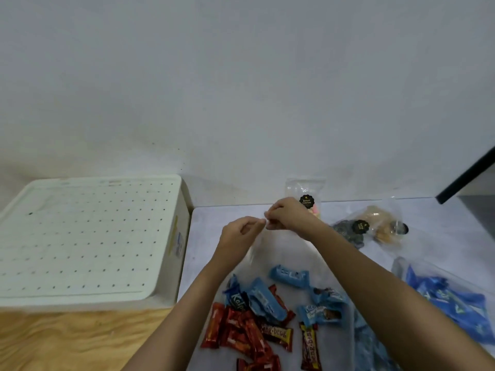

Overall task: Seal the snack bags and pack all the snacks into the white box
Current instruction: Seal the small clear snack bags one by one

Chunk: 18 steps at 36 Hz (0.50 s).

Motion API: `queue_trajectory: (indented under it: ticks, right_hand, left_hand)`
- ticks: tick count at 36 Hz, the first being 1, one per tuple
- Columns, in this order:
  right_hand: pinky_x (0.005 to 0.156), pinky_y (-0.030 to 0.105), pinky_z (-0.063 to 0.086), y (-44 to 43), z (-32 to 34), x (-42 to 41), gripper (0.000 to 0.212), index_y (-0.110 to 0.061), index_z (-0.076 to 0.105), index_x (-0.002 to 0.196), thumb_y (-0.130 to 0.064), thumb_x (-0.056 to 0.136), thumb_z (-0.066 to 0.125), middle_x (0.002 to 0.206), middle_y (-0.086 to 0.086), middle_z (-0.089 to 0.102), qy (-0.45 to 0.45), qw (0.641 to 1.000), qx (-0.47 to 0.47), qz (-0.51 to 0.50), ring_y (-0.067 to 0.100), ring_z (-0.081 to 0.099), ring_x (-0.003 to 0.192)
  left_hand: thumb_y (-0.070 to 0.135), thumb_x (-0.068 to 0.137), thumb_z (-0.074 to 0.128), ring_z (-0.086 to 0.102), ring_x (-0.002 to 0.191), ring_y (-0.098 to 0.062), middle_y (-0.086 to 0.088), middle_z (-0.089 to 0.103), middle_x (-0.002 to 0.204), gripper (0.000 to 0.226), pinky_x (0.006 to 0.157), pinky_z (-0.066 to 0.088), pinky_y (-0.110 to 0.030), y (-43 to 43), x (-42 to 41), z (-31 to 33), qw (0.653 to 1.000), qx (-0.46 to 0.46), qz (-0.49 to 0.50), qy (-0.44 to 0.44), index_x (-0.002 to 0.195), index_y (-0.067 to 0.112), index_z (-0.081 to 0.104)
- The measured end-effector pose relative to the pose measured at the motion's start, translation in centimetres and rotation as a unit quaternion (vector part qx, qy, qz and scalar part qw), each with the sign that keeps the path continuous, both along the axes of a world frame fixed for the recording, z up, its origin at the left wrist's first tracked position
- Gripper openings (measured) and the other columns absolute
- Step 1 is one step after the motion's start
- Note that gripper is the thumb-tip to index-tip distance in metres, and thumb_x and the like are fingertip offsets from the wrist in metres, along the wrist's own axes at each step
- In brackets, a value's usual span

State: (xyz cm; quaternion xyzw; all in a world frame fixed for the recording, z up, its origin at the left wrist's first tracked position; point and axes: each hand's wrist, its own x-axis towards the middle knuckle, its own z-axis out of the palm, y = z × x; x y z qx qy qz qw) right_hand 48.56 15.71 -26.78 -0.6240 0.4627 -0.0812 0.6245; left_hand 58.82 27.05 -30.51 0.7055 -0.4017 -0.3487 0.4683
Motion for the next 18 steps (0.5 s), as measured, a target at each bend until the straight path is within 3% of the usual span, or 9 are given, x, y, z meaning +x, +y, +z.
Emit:
queue_trajectory:
  ticks: [4, 8, 11, 14, 18]
  right_hand:
    - [0.078, 0.029, 0.057, -0.2, 0.3, -0.8, 0.028, 0.000, 0.053, 0.059, 0.004, 0.086, 0.058, 0.046, 0.004, 0.057, -0.034, 0.998, 0.048, -0.020, 0.015, 0.060, 0.055]
    - [0.076, 0.027, 0.056, -0.4, -0.6, -1.6, 0.046, -0.009, 0.045, 0.042, 0.003, 0.085, 0.059, 0.039, -0.002, 0.048, -0.041, 0.998, 0.030, -0.035, 0.010, 0.054, 0.047]
    - [0.067, 0.020, 0.054, -0.5, -1.0, -2.1, 0.042, -0.011, 0.040, 0.049, -0.003, 0.085, 0.060, 0.049, 0.002, 0.041, -0.050, 0.998, 0.034, -0.029, 0.013, 0.051, 0.056]
    - [0.070, 0.024, 0.054, -0.1, -1.0, -2.7, 0.022, -0.011, 0.055, 0.068, -0.016, 0.089, 0.060, 0.073, 0.003, 0.059, -0.039, 0.998, 0.051, -0.022, 0.014, 0.059, 0.070]
    - [0.070, 0.027, 0.054, 0.8, -2.2, -3.9, 0.014, -0.010, 0.056, 0.080, -0.020, 0.090, 0.060, 0.085, 0.005, 0.061, -0.005, 0.999, 0.037, 0.021, 0.014, 0.061, 0.075]
  left_hand:
    - [0.022, 0.084, 0.067, 0.069, 0.080, -0.017, -0.007, 0.072, 0.086, 0.018, 0.074, 0.058, -0.028, -0.2, -0.6, 0.4, 0.999, 0.020, -0.025, 0.005, 0.097, 0.010, 0.070]
    - [0.017, 0.086, 0.064, 0.067, 0.070, -0.020, -0.011, 0.071, 0.079, 0.016, 0.073, 0.059, -0.030, -0.7, -1.3, 0.3, 0.998, 0.043, -0.046, -0.032, 0.095, 0.005, 0.071]
    - [0.014, 0.087, 0.063, 0.066, 0.064, -0.015, -0.008, 0.068, 0.074, 0.015, 0.067, 0.059, -0.024, -1.2, -1.5, 0.3, 0.997, 0.063, -0.044, 0.009, 0.092, 0.002, 0.071]
    - [0.012, 0.087, 0.063, 0.068, 0.065, -0.018, -0.011, 0.068, 0.076, 0.014, 0.065, 0.059, -0.024, -1.5, -1.5, 0.0, 0.995, 0.078, -0.030, 0.059, 0.090, -0.001, 0.070]
    - [0.010, 0.087, 0.062, 0.067, 0.071, -0.026, -0.017, 0.067, 0.077, 0.019, 0.071, 0.060, -0.028, -1.5, -1.1, -0.2, 0.981, 0.062, 0.009, 0.184, 0.087, -0.008, 0.067]
